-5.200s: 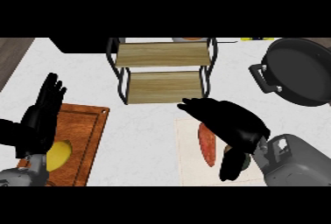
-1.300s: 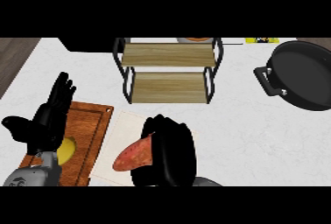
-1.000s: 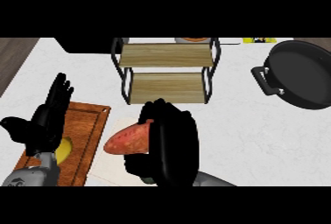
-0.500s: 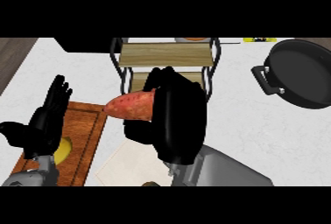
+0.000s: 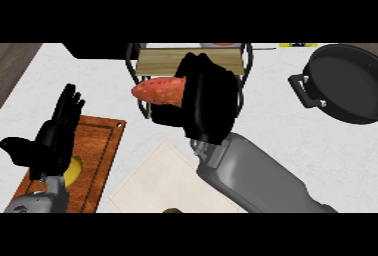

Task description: Pick the sweet potato from the placemat and place it in the tiered shelf

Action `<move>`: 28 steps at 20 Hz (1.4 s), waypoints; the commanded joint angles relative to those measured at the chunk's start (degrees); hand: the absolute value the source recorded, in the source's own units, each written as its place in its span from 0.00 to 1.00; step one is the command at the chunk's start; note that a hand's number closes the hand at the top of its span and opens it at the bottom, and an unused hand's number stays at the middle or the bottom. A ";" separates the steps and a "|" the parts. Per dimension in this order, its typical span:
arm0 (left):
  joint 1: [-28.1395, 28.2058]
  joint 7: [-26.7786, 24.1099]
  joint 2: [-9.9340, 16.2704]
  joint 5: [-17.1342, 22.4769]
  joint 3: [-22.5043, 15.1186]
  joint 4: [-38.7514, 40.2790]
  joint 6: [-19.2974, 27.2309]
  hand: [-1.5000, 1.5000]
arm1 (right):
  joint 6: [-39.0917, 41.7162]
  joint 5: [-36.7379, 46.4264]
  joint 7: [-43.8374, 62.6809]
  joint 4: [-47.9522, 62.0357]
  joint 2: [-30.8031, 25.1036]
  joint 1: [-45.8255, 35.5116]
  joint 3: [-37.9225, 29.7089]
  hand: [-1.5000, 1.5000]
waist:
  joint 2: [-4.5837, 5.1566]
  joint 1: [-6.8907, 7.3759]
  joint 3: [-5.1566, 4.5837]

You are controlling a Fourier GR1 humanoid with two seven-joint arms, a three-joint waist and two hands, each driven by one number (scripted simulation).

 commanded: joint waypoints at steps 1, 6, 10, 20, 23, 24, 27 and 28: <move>-1.05 1.71 1.34 1.68 2.01 -0.81 -0.97 0.50 | -6.88 0.09 5.89 5.74 0.64 -1.95 -3.00 1.00 | 0.07 -0.01 0.02; 1.27 0.84 -1.92 -1.42 -1.65 -1.59 1.25 0.50 | -17.13 0.12 -1.67 13.72 0.64 0.87 -4.86 1.00 | 0.19 0.07 0.05; -2.32 3.54 0.96 0.81 1.62 -1.92 -0.51 0.50 | -19.73 -4.04 -7.27 23.76 0.65 -6.41 -9.69 1.00 | 0.26 0.20 0.04; -0.54 0.66 0.01 -0.09 0.43 -0.52 -1.53 0.50 | -29.40 -18.70 -15.40 38.49 0.66 -11.96 -13.31 0.00 | 0.58 1.29 0.05; -0.12 -0.18 -0.73 -0.77 -0.19 -0.90 -1.17 0.50 | -30.00 -22.94 -19.41 43.60 0.66 -15.09 -14.76 0.00 | 0.57 1.33 0.05; -0.02 1.29 -0.60 -0.26 0.21 -1.91 -1.25 0.50 | -32.27 -24.36 -21.38 42.86 0.66 -13.04 -11.80 0.00 | 0.40 1.00 0.05; -4.25 -0.04 -0.82 -0.80 1.10 4.20 -0.83 0.50 | -34.58 -29.06 -26.21 42.90 0.66 -13.27 -11.02 0.00 | 0.63 0.89 0.04; 0.21 0.18 -1.57 -0.73 0.40 -1.09 -0.45 0.50 | -33.61 -27.20 -25.24 41.67 0.66 -13.87 -12.46 0.00 | 0.19 0.27 0.04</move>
